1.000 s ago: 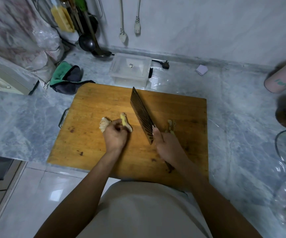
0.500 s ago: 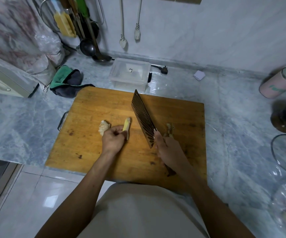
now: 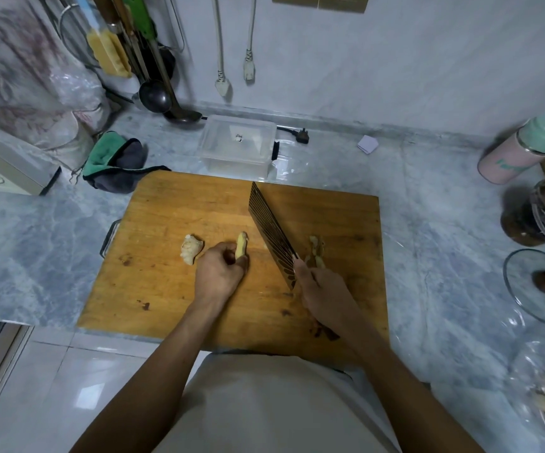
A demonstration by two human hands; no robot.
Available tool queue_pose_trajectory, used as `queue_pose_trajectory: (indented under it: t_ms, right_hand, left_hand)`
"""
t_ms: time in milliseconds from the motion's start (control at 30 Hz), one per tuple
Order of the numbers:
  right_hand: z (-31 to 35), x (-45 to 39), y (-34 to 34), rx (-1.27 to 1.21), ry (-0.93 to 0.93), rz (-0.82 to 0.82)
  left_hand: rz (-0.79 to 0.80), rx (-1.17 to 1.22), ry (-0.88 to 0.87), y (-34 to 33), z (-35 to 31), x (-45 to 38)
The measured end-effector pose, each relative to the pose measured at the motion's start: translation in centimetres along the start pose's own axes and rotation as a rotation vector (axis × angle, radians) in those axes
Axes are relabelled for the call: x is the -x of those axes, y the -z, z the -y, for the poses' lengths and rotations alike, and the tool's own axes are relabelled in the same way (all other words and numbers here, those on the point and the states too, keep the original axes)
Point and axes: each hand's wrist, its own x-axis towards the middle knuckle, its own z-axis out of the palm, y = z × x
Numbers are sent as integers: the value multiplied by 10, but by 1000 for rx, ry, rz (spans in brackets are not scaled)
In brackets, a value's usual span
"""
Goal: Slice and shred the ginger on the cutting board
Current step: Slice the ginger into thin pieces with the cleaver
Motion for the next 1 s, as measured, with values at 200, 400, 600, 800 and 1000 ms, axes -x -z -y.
queue_pose_trajectory:
  t_ms: [200,400,600,800,1000]
  right_hand:
    - [2,-3,6,11,-12,14]
    - [3,-6,7,28,14,31]
    - [4,-6,10,49,-12,54]
    - [0,-7,9,52,-52,86]
    - [-1,-9,9,61,-46,131]
  left_hand:
    - [-41,-162,-175,9,0,-5]
    - [71,17,100,7,-3,-10]
    - [156,224,212,1,2,-7]
    - [4,-50,18,8,8,0]
    - [67,11,-84,11,19,6]
